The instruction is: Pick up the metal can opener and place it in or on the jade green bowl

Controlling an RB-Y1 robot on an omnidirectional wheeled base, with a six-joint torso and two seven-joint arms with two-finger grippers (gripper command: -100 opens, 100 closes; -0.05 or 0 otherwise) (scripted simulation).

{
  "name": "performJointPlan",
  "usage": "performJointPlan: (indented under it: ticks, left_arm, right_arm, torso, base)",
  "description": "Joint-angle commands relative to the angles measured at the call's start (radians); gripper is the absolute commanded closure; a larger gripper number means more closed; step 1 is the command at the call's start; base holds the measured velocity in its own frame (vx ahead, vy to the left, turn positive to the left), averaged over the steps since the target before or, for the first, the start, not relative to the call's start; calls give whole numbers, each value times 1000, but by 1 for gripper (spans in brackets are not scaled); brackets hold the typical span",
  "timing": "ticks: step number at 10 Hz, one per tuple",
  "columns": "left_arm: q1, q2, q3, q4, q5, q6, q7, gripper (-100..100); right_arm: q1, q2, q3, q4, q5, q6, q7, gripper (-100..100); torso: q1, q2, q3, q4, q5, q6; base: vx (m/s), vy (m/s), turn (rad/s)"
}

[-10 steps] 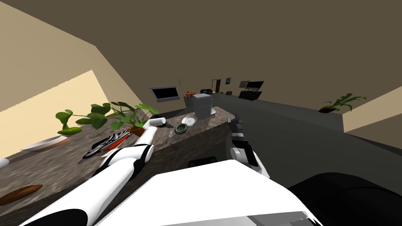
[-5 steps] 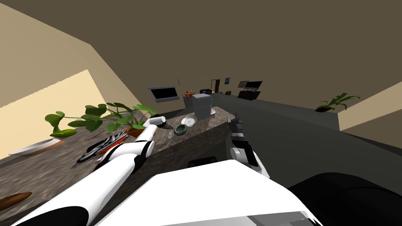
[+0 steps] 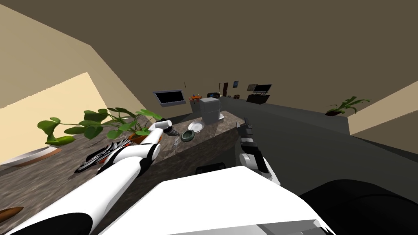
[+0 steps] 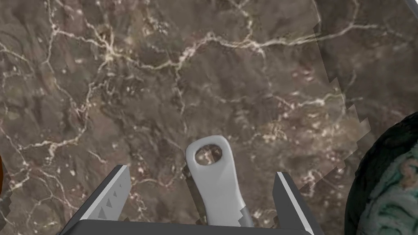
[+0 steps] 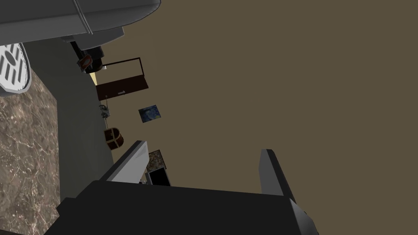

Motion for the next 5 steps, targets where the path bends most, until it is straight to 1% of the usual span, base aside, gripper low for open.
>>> performJointPlan:
  ticks: [1, 2, 3, 4, 5]
  left_arm:
    - [-8, 2, -3, 33, 3, 29, 21, -100]
    - [-32, 5, -8, 59, 9, 68, 50, -100]
    - [-32, 5, -8, 85, 9, 68, 50, -100]
    - [-52, 7, -14, 121, 15, 103, 76, -100]
    - [-52, 7, -14, 131, 15, 103, 76, -100]
  right_arm:
    - [0, 0, 0, 0, 0, 0, 0, 0]
    - [0, 0, 0, 0, 0, 0, 0, 0]
    - [0, 0, 0, 0, 0, 0, 0, 0]
    - [0, 0, 0, 0, 0, 0, 0, 0]
    - [0, 0, 0, 0, 0, 0, 0, 0]
  torso:
    - [0, 0, 0, 0, 0, 0]
    - [0, 0, 0, 0, 0, 0]
    - [0, 0, 0, 0, 0, 0]
    - [0, 0, 0, 0, 0, 0]
    - [0, 0, 0, 0, 0, 0]
  base:
    - [22, 15, -21]
    - [22, 11, -33]
    - [19, 10, -16]
    - [22, 10, -17]
    - [19, 12, -17]
